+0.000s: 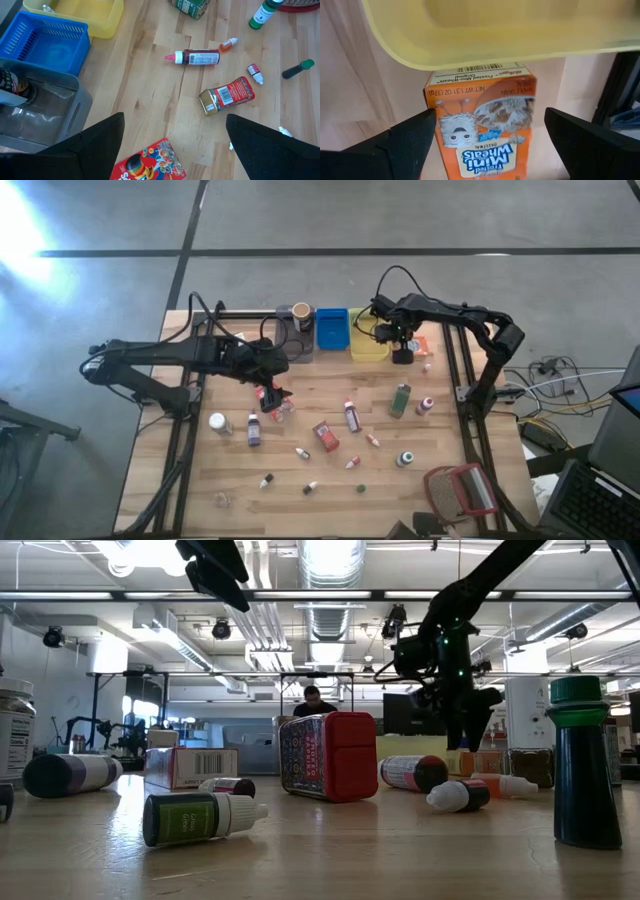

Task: Pick & Place Kitchen Items
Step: Put the orange cereal box into the blue bin

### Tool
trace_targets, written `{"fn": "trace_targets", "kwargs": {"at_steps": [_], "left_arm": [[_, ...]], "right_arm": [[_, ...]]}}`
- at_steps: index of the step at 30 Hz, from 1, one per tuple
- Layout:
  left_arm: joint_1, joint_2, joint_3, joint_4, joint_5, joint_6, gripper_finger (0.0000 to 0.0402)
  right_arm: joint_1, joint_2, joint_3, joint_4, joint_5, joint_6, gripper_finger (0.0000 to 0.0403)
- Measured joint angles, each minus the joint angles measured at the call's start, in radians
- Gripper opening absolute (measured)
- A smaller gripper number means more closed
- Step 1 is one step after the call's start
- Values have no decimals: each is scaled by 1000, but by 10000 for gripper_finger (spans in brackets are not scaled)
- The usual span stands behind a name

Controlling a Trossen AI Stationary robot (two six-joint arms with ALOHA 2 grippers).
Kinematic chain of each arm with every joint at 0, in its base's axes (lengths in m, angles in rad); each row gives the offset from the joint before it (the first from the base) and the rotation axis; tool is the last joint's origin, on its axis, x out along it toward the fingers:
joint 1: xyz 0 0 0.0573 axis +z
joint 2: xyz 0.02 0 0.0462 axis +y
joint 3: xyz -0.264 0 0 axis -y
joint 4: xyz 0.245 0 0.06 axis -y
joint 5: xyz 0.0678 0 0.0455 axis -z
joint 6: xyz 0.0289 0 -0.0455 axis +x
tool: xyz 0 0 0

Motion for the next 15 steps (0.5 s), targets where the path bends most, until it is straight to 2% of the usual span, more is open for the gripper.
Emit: {"fn": "trace_targets", "kwargs": {"at_steps": [15], "left_arm": [[0, 0, 0, 0, 0, 0, 355]], "right_arm": [[0, -7, 9, -20, -50, 19, 368]]}}
